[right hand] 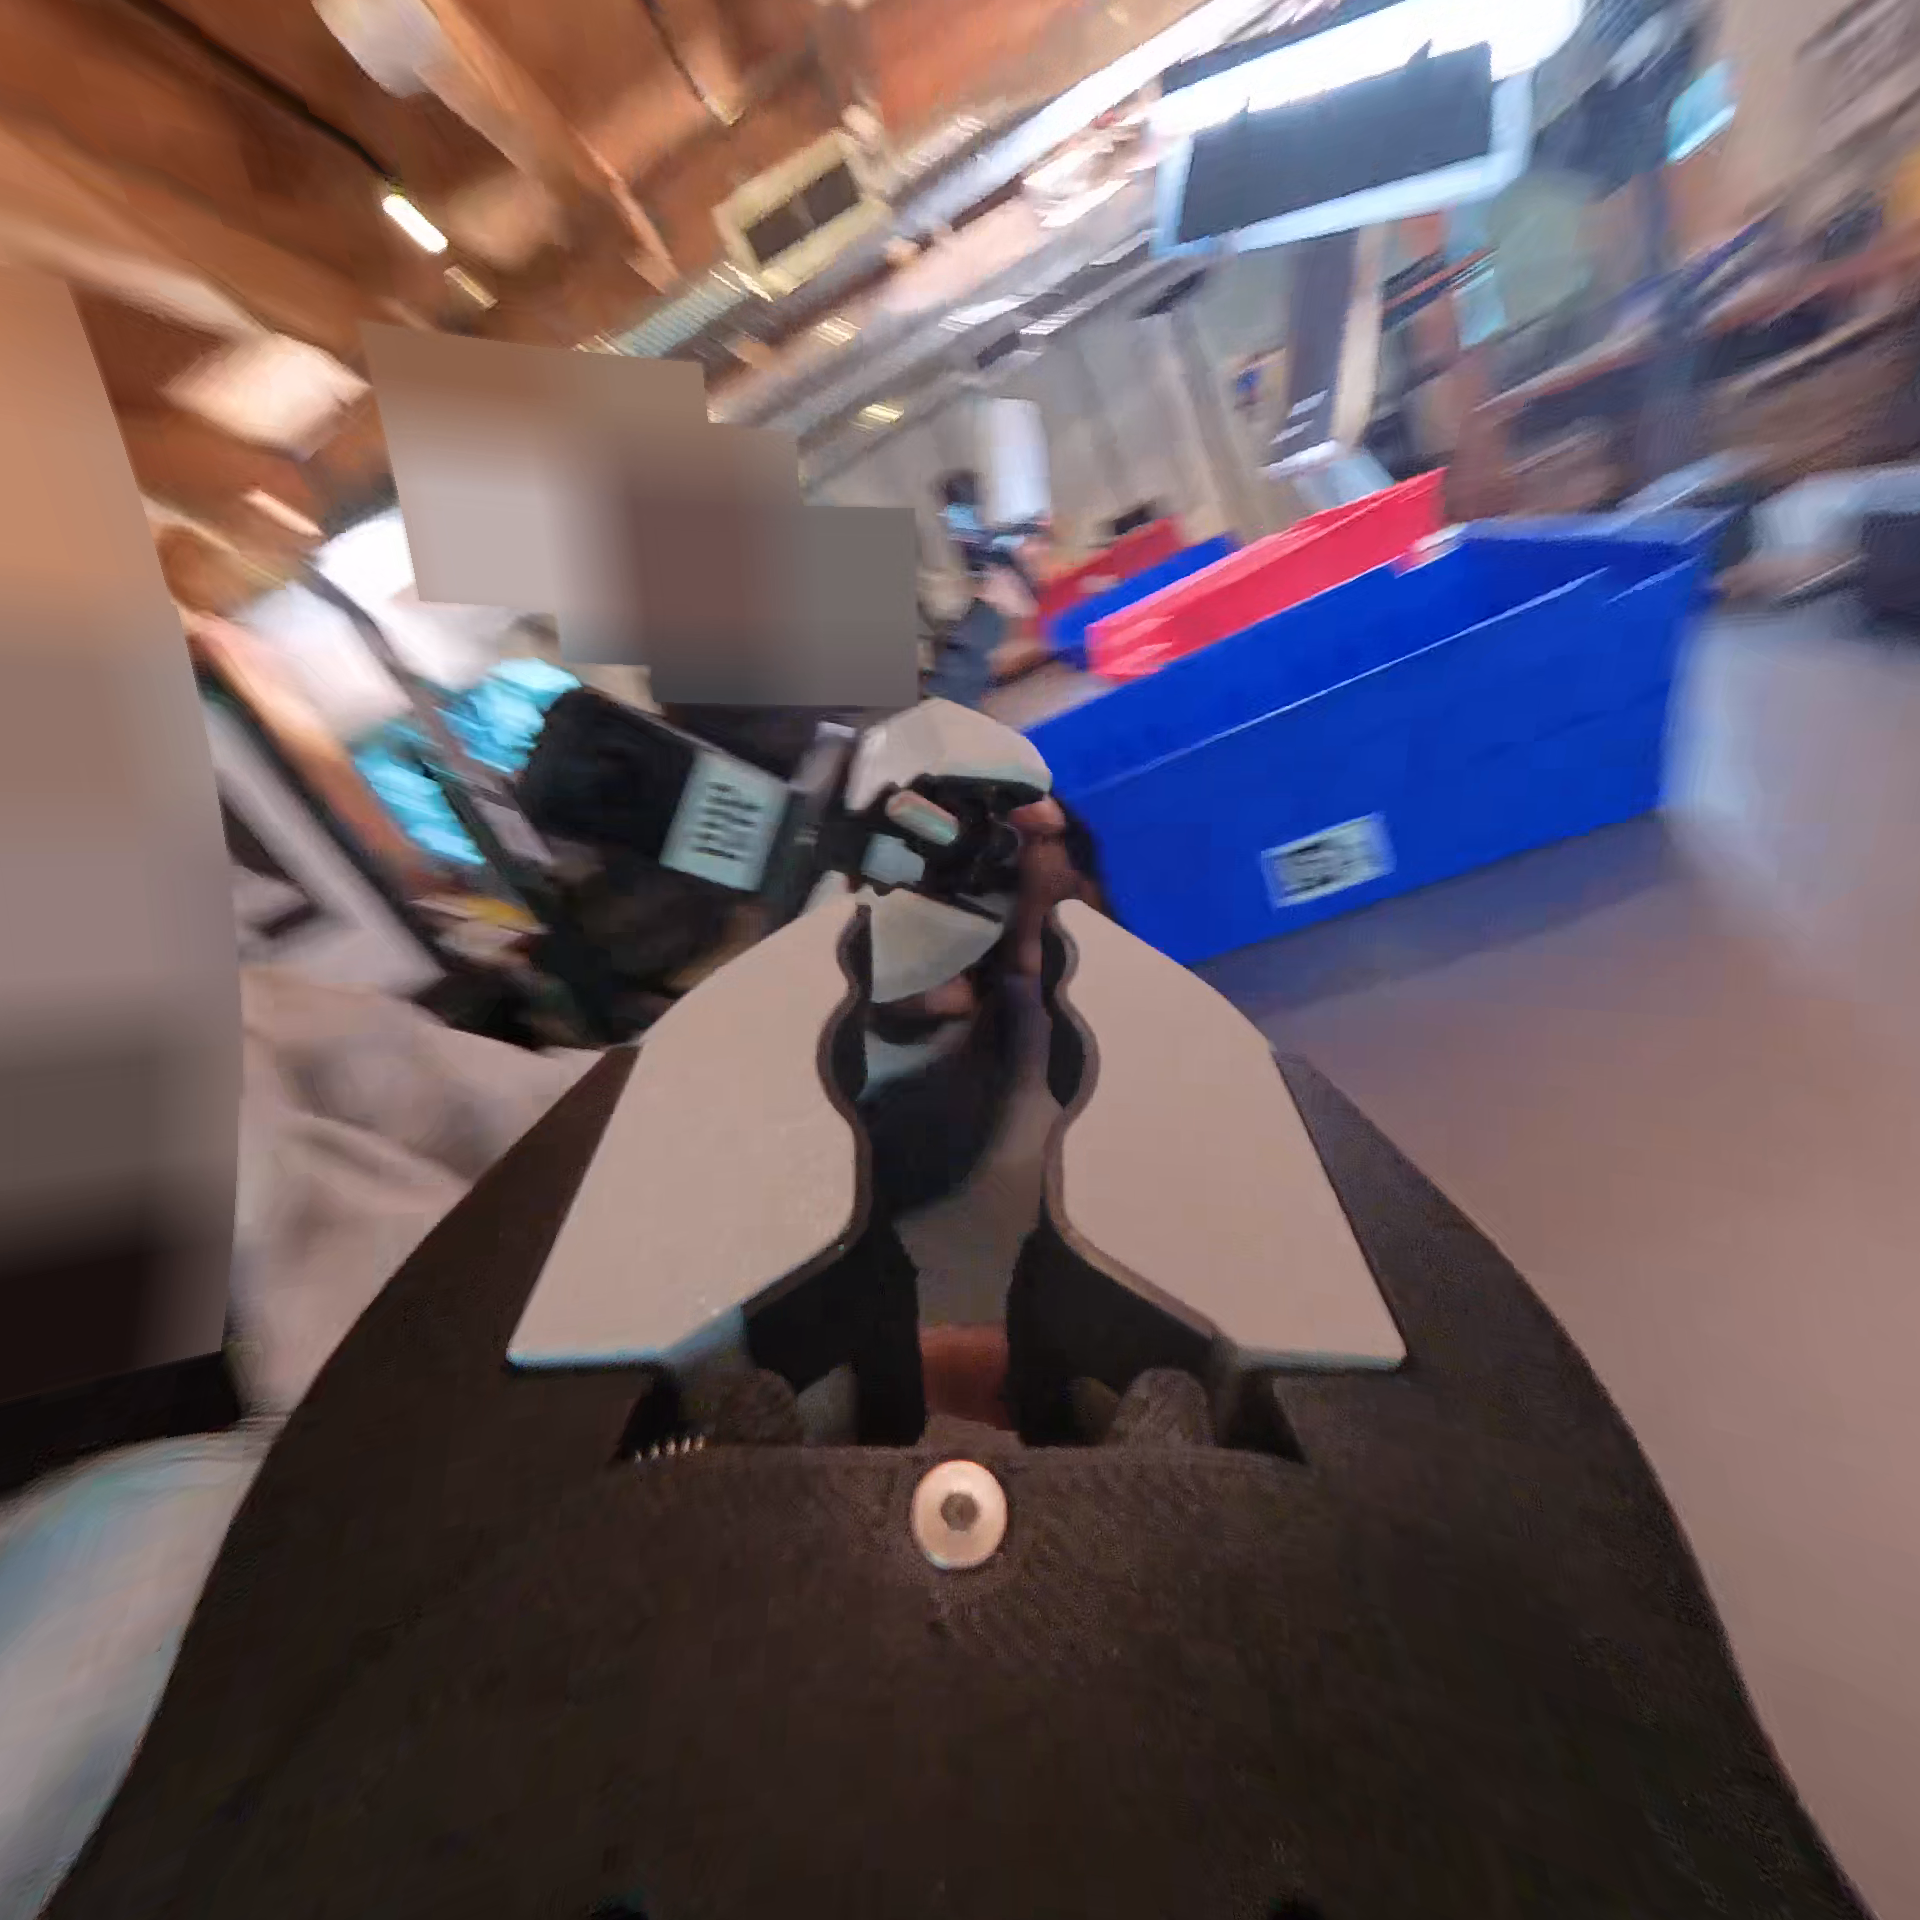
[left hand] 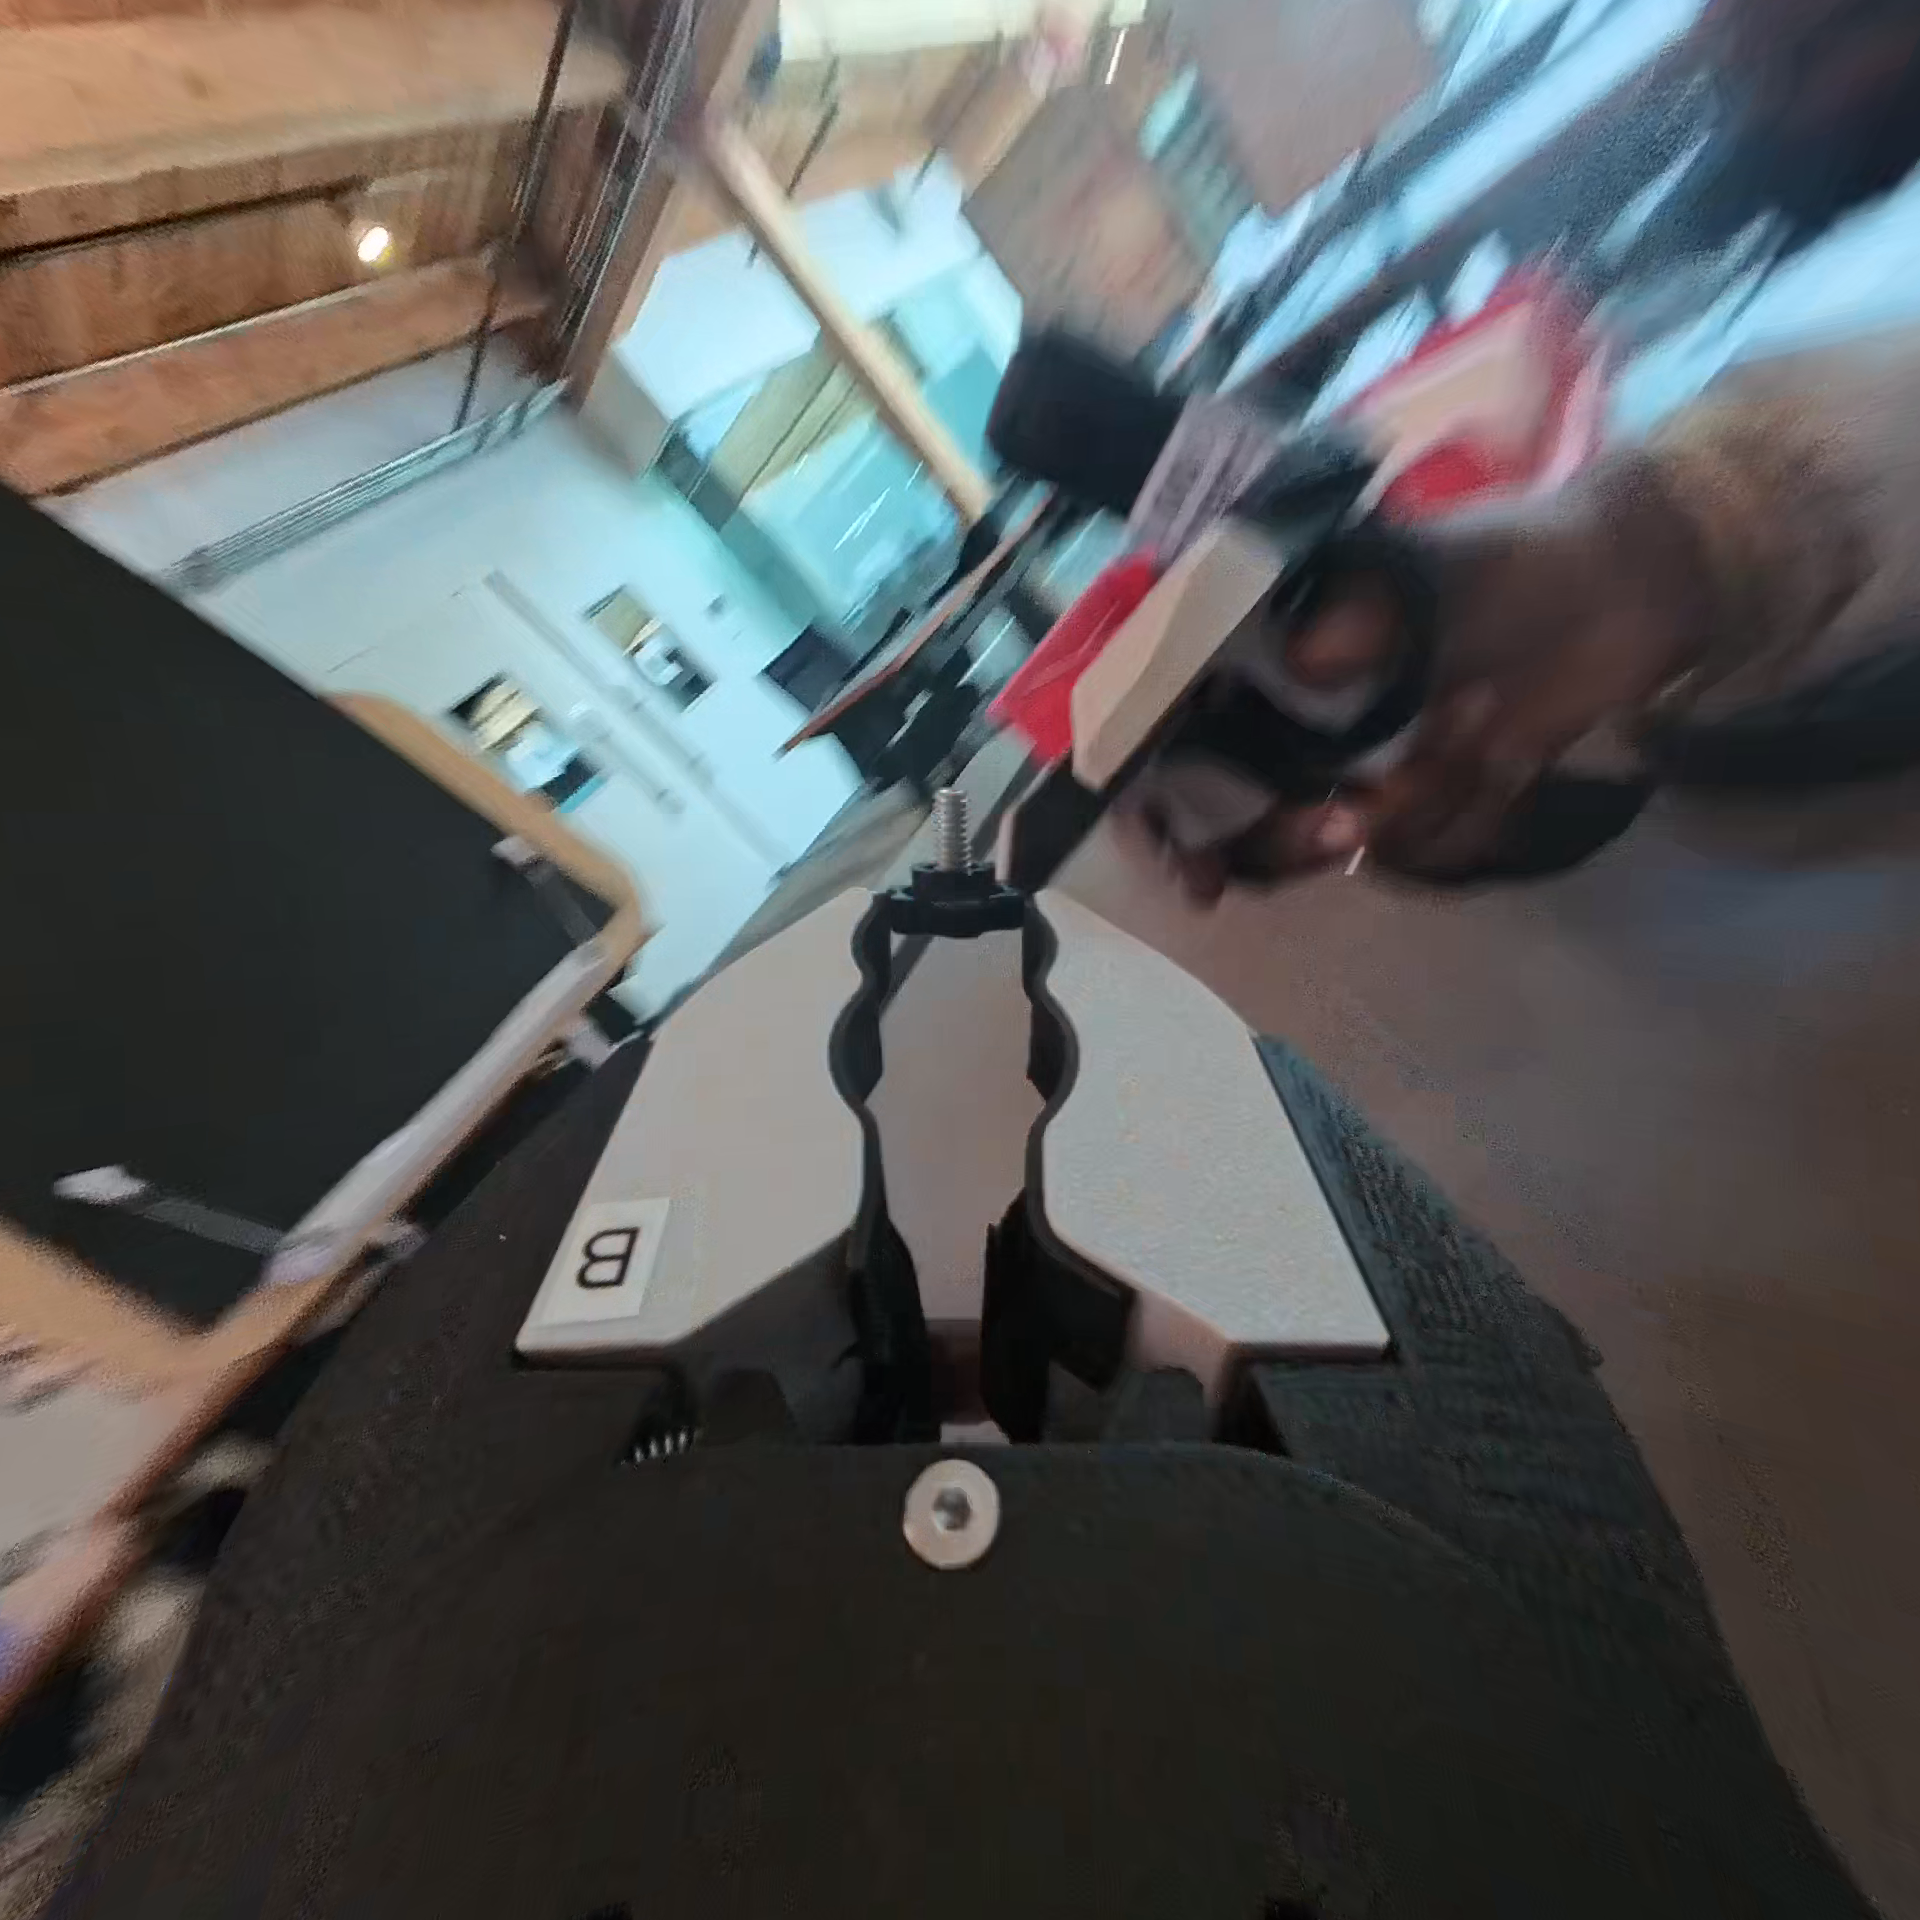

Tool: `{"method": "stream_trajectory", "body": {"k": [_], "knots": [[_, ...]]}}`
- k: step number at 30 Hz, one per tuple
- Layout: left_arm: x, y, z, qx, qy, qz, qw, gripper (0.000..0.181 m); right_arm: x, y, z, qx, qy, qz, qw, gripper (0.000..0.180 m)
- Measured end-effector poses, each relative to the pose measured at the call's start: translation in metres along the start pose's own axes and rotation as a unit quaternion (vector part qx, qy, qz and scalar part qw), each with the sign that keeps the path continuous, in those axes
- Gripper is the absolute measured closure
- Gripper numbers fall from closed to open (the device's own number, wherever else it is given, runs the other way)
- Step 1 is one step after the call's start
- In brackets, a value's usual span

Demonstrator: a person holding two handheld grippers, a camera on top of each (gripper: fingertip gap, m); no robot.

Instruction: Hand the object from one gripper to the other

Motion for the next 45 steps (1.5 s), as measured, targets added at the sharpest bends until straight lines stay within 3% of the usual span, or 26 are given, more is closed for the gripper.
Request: {"method": "stream_trajectory", "body": {"k": [1, 4, 6, 17, 19, 22, 25, 29, 37, 40, 42, 43, 45], "knots": [[0.0, 0.008, 0.005, 0.053, -0.03, 0.033, 0.998, 0.157, -0.002, -0.001, -0.005, -0.075, 0.047, 0.021, 0.996, 0.148], [0.002, 0.018, 0.005, 0.182, -0.068, 0.081, 0.978, 0.157, -0.005, 0.0, -0.007, -0.287, 0.139, 0.092, 0.943, 0.151], [0.004, 0.022, 0.001, 0.242, -0.074, 0.096, 0.963, 0.157, -0.005, 0.0, -0.007, -0.357, 0.167, 0.118, 0.911, 0.158], [0.006, 0.025, -0.009, 0.288, -0.054, 0.104, 0.951, 0.157, 0.002, 0.016, -0.01, -0.382, 0.167, 0.168, 0.893, 0.174], [0.005, 0.021, -0.012, 0.237, -0.037, 0.081, 0.967, 0.157, 0.001, 0.015, -0.008, -0.374, 0.159, 0.161, 0.899, 0.174], [0.0, -0.003, -0.025, 0.045, 0.065, -0.015, 0.997, 0.141, -0.001, 0.005, 0.004, -0.302, 0.104, 0.107, 0.941, 0.174], [-0.014, -0.03, -0.022, -0.104, 0.127, -0.111, 0.98, 0.134, -0.002, -0.005, 0.024, -0.133, -0.014, 0.024, 0.991, 0.174], [-0.014, -0.031, -0.026, -0.14, 0.155, -0.111, 0.972, 0.135, -0.005, -0.014, 0.026, 0.005, -0.077, -0.047, 0.996, 0.174], [-0.011, -0.027, -0.029, -0.163, 0.168, -0.088, 0.968, 0.156, 0.0, -0.005, 0.029, 0.006, -0.083, -0.02, 0.996, 0.174], [-0.011, -0.028, -0.026, -0.267, 0.2, -0.08, 0.939, 0.157, 0.001, -0.007, 0.031, -0.071, -0.067, -0.017, 0.995, 0.166], [-0.011, -0.025, -0.024, -0.385, 0.247, -0.057, 0.887, 0.157, -0.001, -0.01, 0.029, -0.221, -0.007, -0.005, 0.975, 0.157], [-0.012, -0.022, -0.024, -0.452, 0.276, -0.039, 0.848, 0.157, -0.003, -0.012, 0.03, -0.315, 0.03, 0.005, 0.948, 0.156], [-0.013, -0.017, -0.026, -0.557, 0.327, -0.014, 0.763, 0.157, -0.008, -0.012, 0.035, -0.494, 0.086, 0.039, 0.864, 0.16]]}}
Point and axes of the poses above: each gripper's, where its closed fingertips meet, x out along the fingers, y out of its underside, z = x × y across the jaws, the point moved 2 cm from there along -x, back along the fingers, and after that the axes turned 13 degrees about -x, right-handed, at the moved point
